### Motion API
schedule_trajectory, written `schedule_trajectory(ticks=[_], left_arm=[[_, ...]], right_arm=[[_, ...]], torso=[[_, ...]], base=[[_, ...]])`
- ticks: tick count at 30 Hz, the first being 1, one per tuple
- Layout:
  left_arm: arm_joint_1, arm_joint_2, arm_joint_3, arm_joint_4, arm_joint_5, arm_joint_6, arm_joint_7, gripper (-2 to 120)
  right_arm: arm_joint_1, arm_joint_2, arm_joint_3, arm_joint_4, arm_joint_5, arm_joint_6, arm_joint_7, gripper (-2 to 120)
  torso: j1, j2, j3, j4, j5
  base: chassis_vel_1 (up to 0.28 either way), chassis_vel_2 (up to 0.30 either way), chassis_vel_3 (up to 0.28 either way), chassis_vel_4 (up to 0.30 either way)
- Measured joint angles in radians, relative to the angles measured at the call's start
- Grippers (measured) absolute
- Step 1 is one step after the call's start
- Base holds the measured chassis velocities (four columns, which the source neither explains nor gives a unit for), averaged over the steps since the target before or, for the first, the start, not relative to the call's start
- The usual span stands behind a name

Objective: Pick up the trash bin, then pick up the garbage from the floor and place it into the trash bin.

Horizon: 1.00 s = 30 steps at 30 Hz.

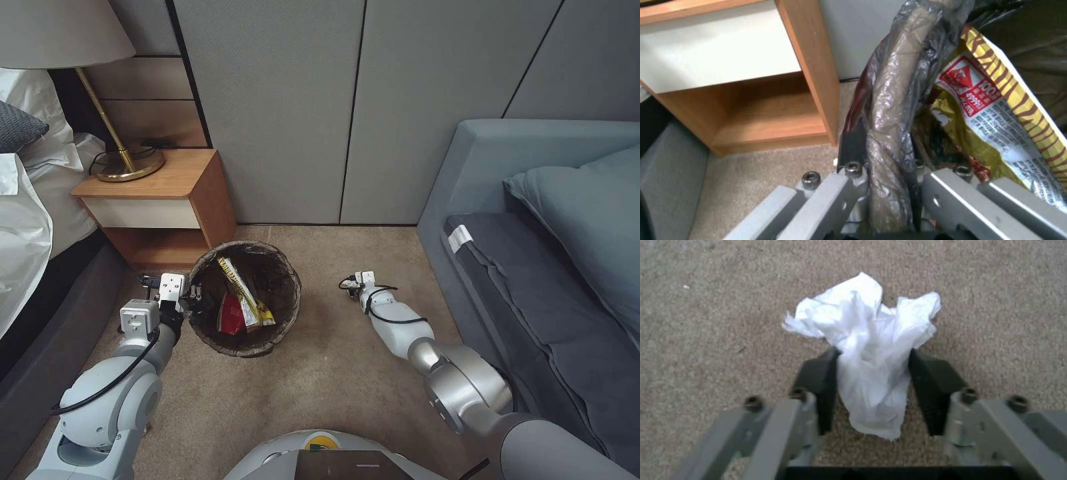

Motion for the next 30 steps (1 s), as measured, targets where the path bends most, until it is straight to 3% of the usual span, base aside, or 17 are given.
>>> schedule_trajectory(ticks=[4, 7, 11, 21, 24, 30], left_arm=[[0.0, 0.001, 0.0, 0.001, 0.0, 0.0, 0.0, 0], [0.001, 0.001, -0.001, 0.0, 0.0, 0.0, 0.002, 0], [0.001, 0.002, -0.005, -0.001, 0.0, 0.0, 0.002, 0], [0.002, 0.002, -0.012, -0.006, -0.002, 0.0, 0.003, 0], [0.003, 0.003, -0.017, -0.006, -0.003, 0.0, 0.003, 0], [0.0, 0.005, -0.021, -0.006, -0.004, 0.0, 0.004, 0]], right_arm=[[0.001, -0.001, 0.0, 0.0, -0.001, -0.001, 0.0, 28], [-0.003, -0.003, -0.001, 0.006, -0.003, -0.003, 0.001, 11], [-0.004, -0.007, -0.001, 0.009, -0.003, -0.005, 0.001, 0], [-0.012, -0.036, 0.0, 0.055, 0.004, -0.044, 0.011, 0], [-0.042, -0.065, -0.006, 0.148, 0.041, -0.087, 0.032, 0], [-0.122, -0.165, -0.026, 0.45, 0.162, -0.191, 0.101, 0]], torso=[[0.0, 0.0, 0.0, 0.0, -0.0001], [0.0, 0.0, 0.0, 0.0, -0.0001], [0.0, 0.0, 0.0, 0.0, 0.0], [0.0, 0.0, 0.0, 0.0001, -0.0001], [0.0, 0.0, 0.0, 0.0, 0.0001], [0.0, 0.0, 0.0, 0.0, 0.0002]], base=[[0.0, 0.0, 0.0, 0.0], [0.0, 0.0, 0.0, 0.0], [0.0, 0.0, 0.0, 0.0], [0.0, 0.0, 0.0, 0.0], [0.0, 0.0, 0.0, 0.0], [0.0, 0.0, 0.0, 0.0]])
